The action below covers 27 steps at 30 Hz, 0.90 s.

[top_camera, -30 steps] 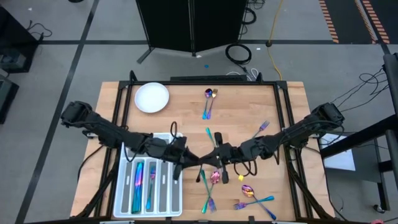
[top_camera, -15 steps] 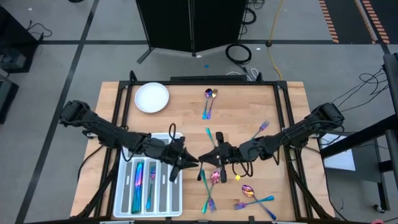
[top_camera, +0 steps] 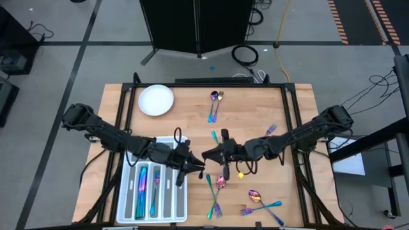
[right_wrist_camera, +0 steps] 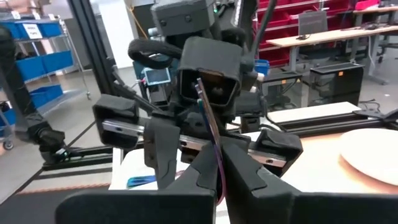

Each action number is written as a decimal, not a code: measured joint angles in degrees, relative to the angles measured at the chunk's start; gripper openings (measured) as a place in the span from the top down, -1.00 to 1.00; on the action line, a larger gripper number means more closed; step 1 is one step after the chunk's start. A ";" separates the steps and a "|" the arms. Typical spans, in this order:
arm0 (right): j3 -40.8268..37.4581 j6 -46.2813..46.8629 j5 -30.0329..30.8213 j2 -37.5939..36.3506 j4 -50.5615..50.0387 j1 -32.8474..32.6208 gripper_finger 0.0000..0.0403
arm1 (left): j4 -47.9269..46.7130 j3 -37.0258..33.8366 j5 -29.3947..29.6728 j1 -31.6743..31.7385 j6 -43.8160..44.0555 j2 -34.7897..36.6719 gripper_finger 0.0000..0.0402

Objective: Sort silverware
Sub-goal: Put the iridescent blue fork in the silverware tray

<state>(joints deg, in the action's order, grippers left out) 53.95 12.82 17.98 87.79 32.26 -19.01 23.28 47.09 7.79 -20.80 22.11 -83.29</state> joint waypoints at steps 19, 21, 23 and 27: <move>0.02 0.66 0.38 0.00 0.03 0.96 1.00 | -0.36 0.00 4.50 -0.24 -0.10 0.02 0.97; 0.05 0.11 0.20 0.00 -0.15 0.96 0.98 | -0.34 0.00 4.50 -0.24 -0.11 0.02 0.98; 0.07 0.31 0.17 0.00 -0.38 0.99 0.95 | -0.40 0.00 4.50 -0.24 0.02 0.02 0.98; 0.09 0.32 0.10 0.00 -1.03 1.01 0.79 | -0.30 0.00 4.50 -0.24 1.43 0.02 0.99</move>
<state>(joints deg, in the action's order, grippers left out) 54.04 13.14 18.08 87.79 31.23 -18.00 22.98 47.09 12.29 -21.04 23.54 -83.26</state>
